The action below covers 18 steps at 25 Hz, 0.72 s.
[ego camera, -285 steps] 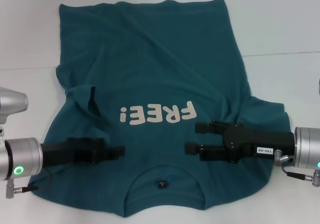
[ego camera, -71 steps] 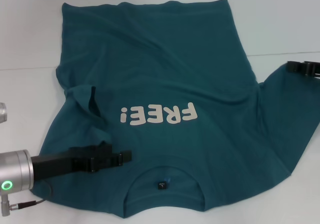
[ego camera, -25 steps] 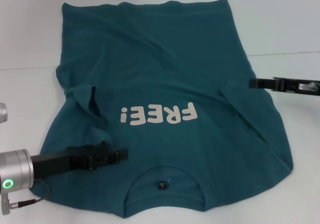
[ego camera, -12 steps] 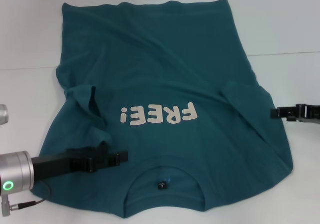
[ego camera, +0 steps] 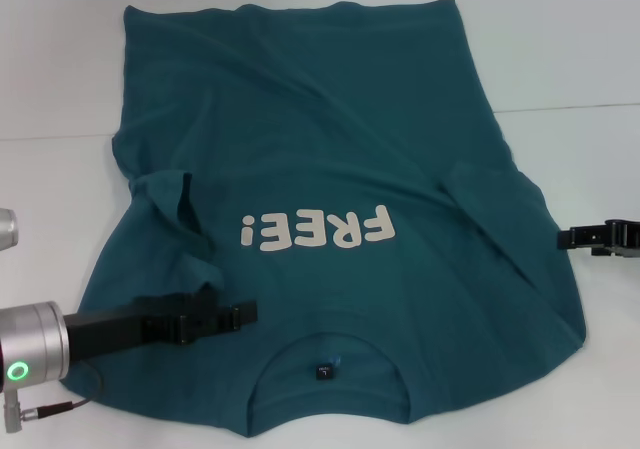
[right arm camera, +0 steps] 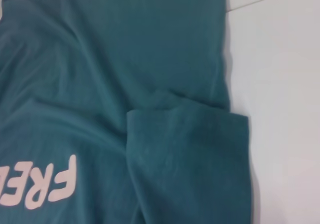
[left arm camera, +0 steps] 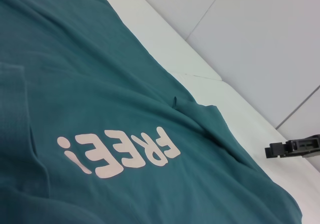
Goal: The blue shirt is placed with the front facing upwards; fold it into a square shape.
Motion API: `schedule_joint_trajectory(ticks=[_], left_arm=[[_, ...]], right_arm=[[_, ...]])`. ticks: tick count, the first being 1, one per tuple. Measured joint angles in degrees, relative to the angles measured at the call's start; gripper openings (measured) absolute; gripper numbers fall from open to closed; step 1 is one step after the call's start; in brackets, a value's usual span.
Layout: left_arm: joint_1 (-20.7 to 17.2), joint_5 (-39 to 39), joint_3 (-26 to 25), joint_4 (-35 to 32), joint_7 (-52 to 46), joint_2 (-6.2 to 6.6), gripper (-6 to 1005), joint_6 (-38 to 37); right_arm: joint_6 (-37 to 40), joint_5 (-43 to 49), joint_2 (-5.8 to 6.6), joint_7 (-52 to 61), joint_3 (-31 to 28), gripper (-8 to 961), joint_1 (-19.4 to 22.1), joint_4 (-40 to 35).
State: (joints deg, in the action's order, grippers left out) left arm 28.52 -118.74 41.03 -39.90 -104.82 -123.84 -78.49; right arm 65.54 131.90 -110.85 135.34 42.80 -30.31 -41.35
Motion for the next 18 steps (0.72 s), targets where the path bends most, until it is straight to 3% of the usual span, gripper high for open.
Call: schedule_joint_trajectory(ticks=[18], left_arm=[[0.0, 0.0, -0.3, 0.0, 0.0, 0.09, 877, 0.2]], right_arm=[[-6.4, 1.2, -2.69, -0.2, 0.6, 656, -0.9, 0.5]])
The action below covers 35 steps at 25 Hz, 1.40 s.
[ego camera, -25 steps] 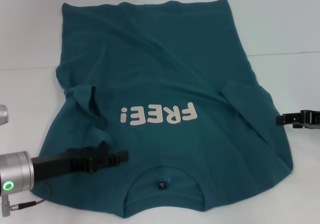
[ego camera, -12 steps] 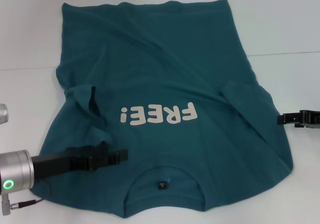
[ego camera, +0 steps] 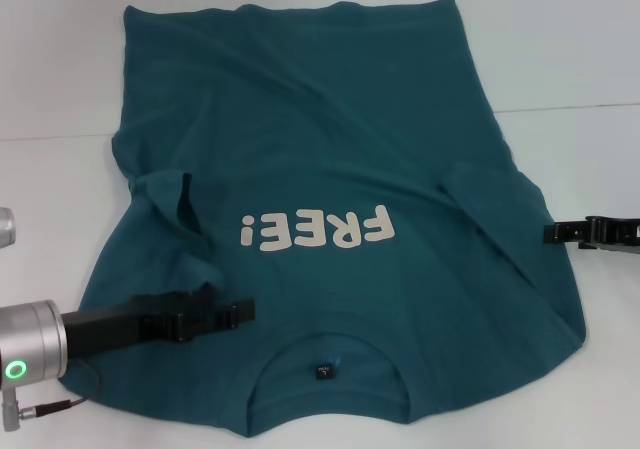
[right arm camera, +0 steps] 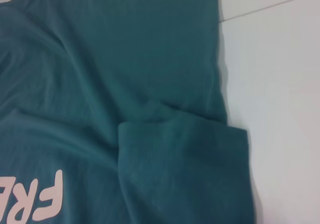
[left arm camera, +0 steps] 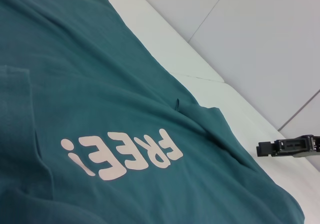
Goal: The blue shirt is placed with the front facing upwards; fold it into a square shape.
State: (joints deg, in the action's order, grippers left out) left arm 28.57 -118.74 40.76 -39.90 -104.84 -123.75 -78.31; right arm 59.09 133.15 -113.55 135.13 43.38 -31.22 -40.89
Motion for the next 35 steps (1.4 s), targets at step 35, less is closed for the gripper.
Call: schedule_joint_trajectory(ticks=[35], left_arm=[[0.0, 0.0, -0.1, 0.0, 0.2, 0.00, 878, 0.1]], right_arm=[[-4.5, 2.2, -2.20, -0.6, 0.2, 655, -2.0, 1.6]])
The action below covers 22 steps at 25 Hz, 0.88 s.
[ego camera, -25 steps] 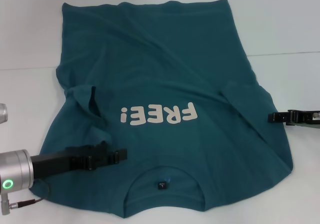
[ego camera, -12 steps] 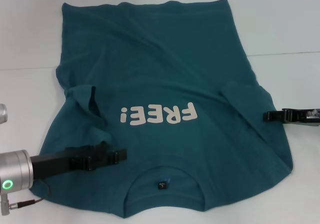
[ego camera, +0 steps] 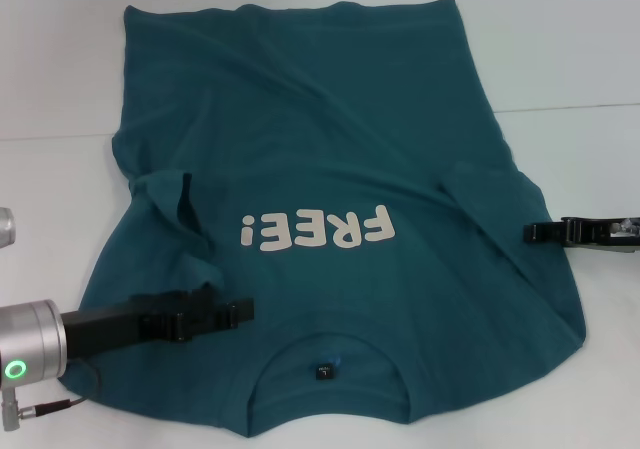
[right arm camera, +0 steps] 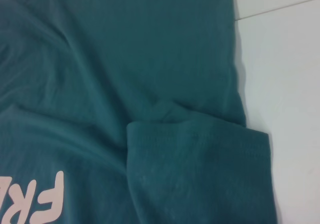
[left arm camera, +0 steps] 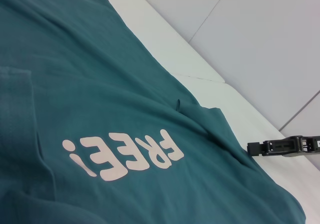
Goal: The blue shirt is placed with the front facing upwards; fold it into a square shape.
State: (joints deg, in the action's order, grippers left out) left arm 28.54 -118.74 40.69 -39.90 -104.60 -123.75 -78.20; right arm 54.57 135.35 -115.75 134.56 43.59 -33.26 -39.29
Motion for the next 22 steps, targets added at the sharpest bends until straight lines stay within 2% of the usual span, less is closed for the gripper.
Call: schedule_joint_trajectory(ticks=[15, 22], left_arm=[[0.1, 0.3, 0.0, 0.0, -0.1, 0.00, 877, 0.1], [0.1, 0.5, 0.0, 0.0, 0.0, 0.00, 878, 0.6]], right_arm=[[2.4, 0.0, 0.28, 0.0, -0.2, 654, 0.3, -0.5], [-0.1, -0.5, 0.32, 0.0, -0.7, 654, 0.6, -0.7]])
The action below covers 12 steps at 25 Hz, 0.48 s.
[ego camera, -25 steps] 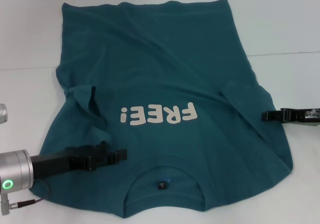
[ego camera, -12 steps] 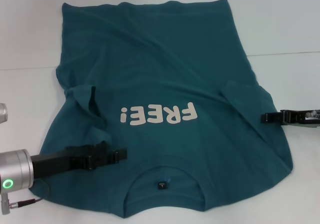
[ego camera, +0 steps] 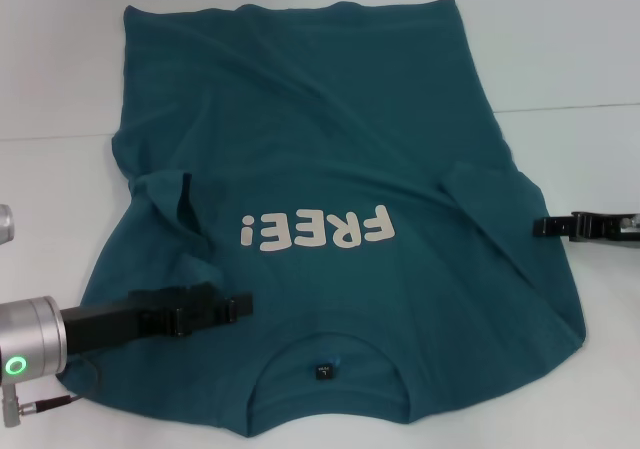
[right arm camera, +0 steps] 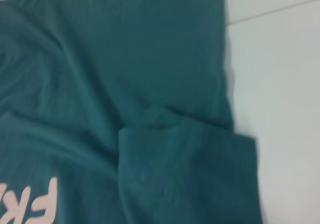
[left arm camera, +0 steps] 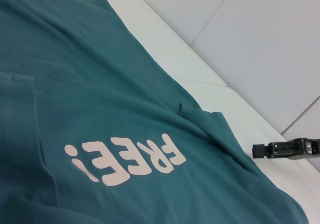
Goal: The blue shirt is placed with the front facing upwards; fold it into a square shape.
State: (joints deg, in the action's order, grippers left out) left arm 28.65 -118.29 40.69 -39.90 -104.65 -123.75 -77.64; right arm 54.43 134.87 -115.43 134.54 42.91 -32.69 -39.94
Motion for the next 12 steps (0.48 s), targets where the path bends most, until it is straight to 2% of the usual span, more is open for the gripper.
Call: schedule_joint_trajectory(ticks=[6, 12], left_arm=[[0.0, 0.0, 0.1, 0.0, 0.0, 0.00, 878, 0.1], [0.0, 0.0, 0.0, 0.0, 0.0, 0.00, 877, 0.1]], right_arm=[[-5.2, -0.1, -1.66, -1.1, 0.2, 653, -1.3, 0.0], [-8.8, 0.0, -2.58, -1.6, 0.5, 653, -2.5, 0.5]])
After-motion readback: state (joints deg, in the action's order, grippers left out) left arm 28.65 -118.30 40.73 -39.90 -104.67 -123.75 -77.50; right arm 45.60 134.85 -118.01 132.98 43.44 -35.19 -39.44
